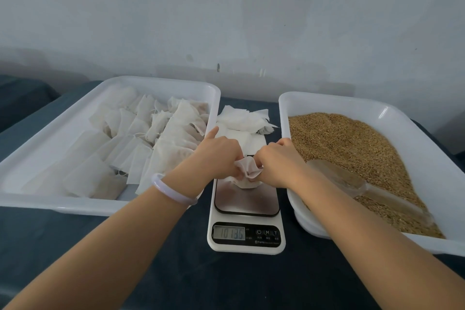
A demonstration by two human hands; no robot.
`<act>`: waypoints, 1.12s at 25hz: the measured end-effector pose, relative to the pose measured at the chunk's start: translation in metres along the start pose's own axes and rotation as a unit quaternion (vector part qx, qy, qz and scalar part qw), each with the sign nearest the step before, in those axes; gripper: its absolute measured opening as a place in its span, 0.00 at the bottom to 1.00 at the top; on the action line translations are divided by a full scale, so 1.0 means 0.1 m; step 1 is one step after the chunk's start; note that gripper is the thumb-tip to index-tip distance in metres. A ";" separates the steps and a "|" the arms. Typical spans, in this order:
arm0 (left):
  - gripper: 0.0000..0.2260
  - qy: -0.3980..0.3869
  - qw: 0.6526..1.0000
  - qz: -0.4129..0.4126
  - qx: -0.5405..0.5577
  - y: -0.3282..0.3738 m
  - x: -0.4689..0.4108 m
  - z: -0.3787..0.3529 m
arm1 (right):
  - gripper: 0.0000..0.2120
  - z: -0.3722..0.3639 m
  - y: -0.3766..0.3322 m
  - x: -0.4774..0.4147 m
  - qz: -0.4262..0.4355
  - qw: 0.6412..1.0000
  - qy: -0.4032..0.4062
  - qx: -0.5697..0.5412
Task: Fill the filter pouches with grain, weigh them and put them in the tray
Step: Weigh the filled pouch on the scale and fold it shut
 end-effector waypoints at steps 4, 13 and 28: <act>0.11 0.003 1.000 -0.003 -0.006 -0.01 -0.01 -0.02 | 0.19 0.01 0.00 0.01 0.002 1.000 0.003 0.007; 0.18 0.069 0.970 0.045 0.228 -0.06 0.12 0.20 | 0.35 0.15 0.20 0.15 -0.074 0.949 0.001 -0.306; 0.20 0.096 0.957 0.054 0.267 -0.06 0.17 0.30 | 0.37 0.08 0.21 0.15 -0.079 0.962 0.031 -0.259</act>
Point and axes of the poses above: each hand's wrist, its own x-axis away from the middle knuckle, its own z-axis out of the back of the hand, y = z × x, the point moved 7 cm from there along -x, towards the middle knuckle, and after that the axes turned 9 degrees about y, right-handed, at the moved point
